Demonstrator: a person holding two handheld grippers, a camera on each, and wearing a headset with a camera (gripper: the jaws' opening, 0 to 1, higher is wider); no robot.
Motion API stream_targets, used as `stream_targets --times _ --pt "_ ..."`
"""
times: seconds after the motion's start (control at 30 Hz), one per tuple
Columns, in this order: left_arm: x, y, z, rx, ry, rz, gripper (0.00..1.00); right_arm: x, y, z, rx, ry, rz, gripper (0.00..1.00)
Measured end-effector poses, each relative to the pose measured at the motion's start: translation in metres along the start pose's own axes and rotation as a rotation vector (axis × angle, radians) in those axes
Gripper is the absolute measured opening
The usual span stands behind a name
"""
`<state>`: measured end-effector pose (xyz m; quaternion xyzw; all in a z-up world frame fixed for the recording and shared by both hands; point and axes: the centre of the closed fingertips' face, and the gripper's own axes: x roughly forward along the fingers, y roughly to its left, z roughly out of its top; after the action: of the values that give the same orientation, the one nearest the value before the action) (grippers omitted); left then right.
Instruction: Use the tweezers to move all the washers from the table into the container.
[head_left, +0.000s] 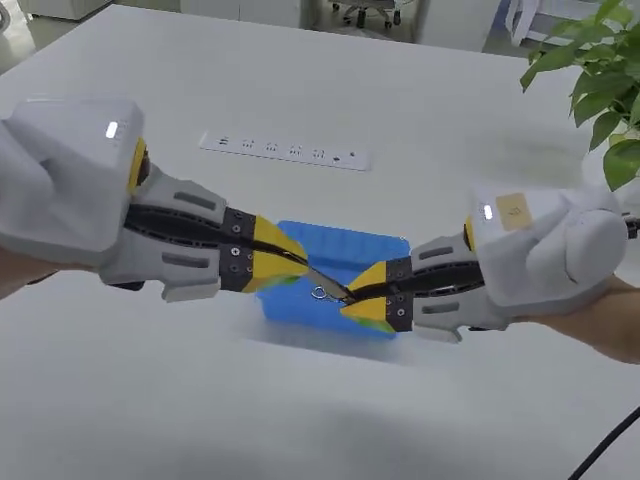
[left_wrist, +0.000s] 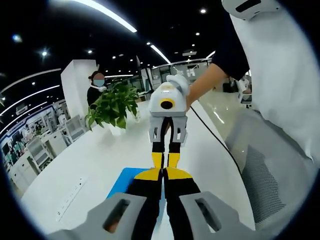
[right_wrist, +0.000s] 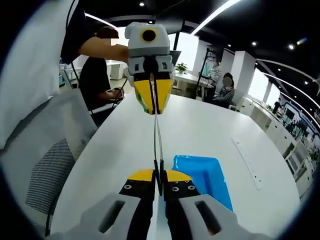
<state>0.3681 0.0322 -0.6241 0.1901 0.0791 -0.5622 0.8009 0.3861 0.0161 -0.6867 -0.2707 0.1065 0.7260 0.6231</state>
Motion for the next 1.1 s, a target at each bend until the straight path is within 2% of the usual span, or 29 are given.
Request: stream_targets --times 0.17,0.3,0.43,0.77,1.1 --pt "-0.003 -0.006 0.0 0.006 -0.009 -0.008 0.05 -0.002 0.007 0.003 -0.015 0.016 0.002 0.07" --pt "-0.004 -0.01 -0.008 0.013 0.021 -0.015 0.05 -0.003 0.01 0.002 -0.027 0.037 0.002 0.07" --pt "-0.006 -0.013 -0.015 0.005 0.029 -0.018 0.05 -0.003 0.013 0.001 -0.029 0.047 0.004 0.06" --pt "0.002 -0.021 -0.047 -0.028 0.082 -0.026 0.05 0.0 0.02 -0.011 -0.028 0.091 0.021 0.06" --pt "0.014 -0.026 -0.079 -0.071 0.134 -0.039 0.05 0.009 0.026 -0.031 -0.005 0.129 0.033 0.06"
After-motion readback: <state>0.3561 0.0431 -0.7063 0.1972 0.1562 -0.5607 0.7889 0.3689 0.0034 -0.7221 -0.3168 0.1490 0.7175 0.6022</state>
